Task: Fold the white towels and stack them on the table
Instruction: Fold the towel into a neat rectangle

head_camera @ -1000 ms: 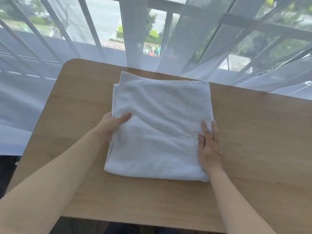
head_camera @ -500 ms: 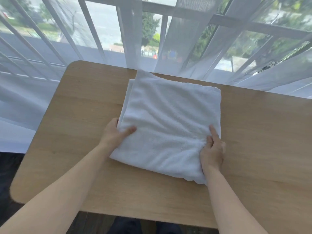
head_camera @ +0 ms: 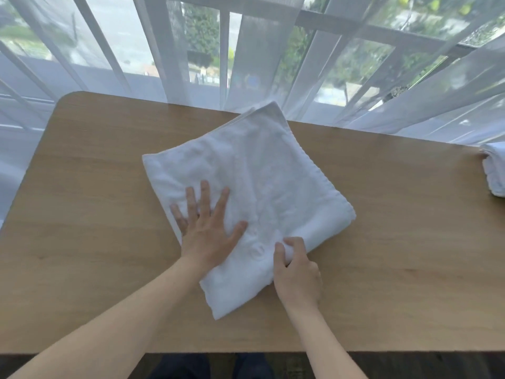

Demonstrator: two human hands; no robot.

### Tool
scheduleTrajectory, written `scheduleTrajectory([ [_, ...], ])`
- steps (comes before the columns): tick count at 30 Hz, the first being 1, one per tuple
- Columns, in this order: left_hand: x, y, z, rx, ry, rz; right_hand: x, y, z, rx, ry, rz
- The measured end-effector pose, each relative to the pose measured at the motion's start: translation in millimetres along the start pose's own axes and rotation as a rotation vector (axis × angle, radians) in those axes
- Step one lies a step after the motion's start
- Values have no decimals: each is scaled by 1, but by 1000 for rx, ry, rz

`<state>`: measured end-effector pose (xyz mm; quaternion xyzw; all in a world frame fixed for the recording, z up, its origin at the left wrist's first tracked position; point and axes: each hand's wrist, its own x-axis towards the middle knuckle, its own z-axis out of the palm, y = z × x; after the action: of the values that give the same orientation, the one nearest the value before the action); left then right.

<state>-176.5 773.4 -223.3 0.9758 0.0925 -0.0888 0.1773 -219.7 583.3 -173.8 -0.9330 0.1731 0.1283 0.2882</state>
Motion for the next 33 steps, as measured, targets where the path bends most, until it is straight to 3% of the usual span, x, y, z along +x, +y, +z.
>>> scheduleTrajectory([
  [5, 40, -19, -12, 118, -32, 217, 36, 2, -15, -347, 335, -489],
  [7, 56, -28, -22, 157, -84, 321, 54, 2, -14, -392, 264, -624],
  [10, 64, -33, -33, 232, -100, 380, 60, 8, -6, -362, 120, -598],
  [14, 20, 2, -17, 214, 73, 294, 31, 15, 13, -368, 203, -505],
  [18, -26, 21, 8, 133, 3, 173, 27, 6, 15, -378, 148, -502],
  [23, -19, 24, 6, 187, -29, 160, 73, -16, 5, -284, 160, -651],
  [28, -20, 26, 6, 163, -22, 122, 121, -28, 13, -436, -144, -814],
  [33, -17, 26, 6, 156, 11, 132, 190, -34, 5, -515, -102, -712],
])
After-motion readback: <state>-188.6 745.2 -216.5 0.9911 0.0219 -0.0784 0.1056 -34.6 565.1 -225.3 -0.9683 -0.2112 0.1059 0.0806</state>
